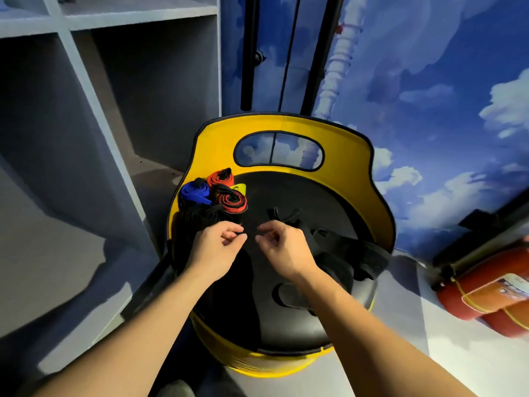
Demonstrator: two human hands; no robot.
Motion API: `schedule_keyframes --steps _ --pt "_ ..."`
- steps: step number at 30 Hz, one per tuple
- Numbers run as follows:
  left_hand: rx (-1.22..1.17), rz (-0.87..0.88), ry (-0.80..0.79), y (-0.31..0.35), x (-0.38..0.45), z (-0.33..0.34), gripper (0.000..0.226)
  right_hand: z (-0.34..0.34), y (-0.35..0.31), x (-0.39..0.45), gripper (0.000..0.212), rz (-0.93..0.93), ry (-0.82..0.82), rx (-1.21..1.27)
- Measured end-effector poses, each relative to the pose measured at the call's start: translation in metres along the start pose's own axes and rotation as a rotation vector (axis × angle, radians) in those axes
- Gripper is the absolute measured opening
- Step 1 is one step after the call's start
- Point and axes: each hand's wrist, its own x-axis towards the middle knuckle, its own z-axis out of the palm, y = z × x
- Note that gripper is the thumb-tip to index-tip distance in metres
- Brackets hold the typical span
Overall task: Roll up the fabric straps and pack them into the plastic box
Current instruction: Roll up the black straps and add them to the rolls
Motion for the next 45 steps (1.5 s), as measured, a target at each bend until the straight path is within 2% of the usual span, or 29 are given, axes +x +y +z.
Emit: schedule_keyframes --steps 6,10,12,15,18,22,25,31,34,38,40,42,44,45 --pt "-0.014 0.079 -0.111 0.03 -0.035 0.025 0.014 -0.045 0.013 -0.048 0.006 0.068 0.058 -0.036" --pt "0.007 0.045 -0.189 0.038 -0.062 0.036 0.017 -0.065 0.028 -0.084 0.01 0.168 -0.02 -0.185" --pt "0.047 -0.008 -0.267 0.035 -0.071 0.043 0.018 -0.072 0.038 -0.096 0.012 0.202 -0.067 -0.243" --pt "0.032 -0.093 -0.343 0.032 -0.074 0.053 0.016 -0.084 0.052 -0.098 0.009 0.26 -0.035 -0.208" --pt "-0.162 -0.243 -0.322 0.037 -0.064 0.064 0.015 -0.091 0.064 -0.085 0.013 0.285 0.027 -0.113" --pt "-0.37 -0.418 -0.331 0.042 -0.038 0.083 0.01 -0.093 0.082 -0.055 0.037 0.316 -0.008 -0.089" --pt "-0.442 -0.522 -0.326 0.038 -0.018 0.1 0.031 -0.092 0.097 -0.033 0.049 0.36 -0.074 -0.129" --pt "-0.532 -0.675 -0.246 0.024 0.015 0.116 0.032 -0.072 0.114 -0.006 0.055 0.44 -0.199 -0.178" --pt "-0.619 -0.718 -0.256 0.024 0.02 0.12 0.041 -0.061 0.115 0.001 0.045 0.459 -0.2 -0.192" --pt "-0.67 -0.705 -0.23 0.035 0.017 0.123 0.06 -0.056 0.114 0.008 0.038 0.48 -0.144 -0.085" --pt "-0.705 -0.684 -0.203 0.042 0.018 0.121 0.061 -0.056 0.11 0.007 0.039 0.495 -0.097 -0.013" --pt "-0.759 -0.656 -0.186 0.05 0.02 0.115 0.058 -0.059 0.104 0.005 0.036 0.517 -0.043 0.166" --pt "-0.816 -0.614 -0.191 0.057 0.021 0.106 0.052 -0.066 0.098 0.0 0.012 0.531 -0.017 0.43" --pt "-0.841 -0.589 -0.196 0.061 0.021 0.099 0.046 -0.071 0.092 -0.003 0.007 0.517 -0.033 0.535"
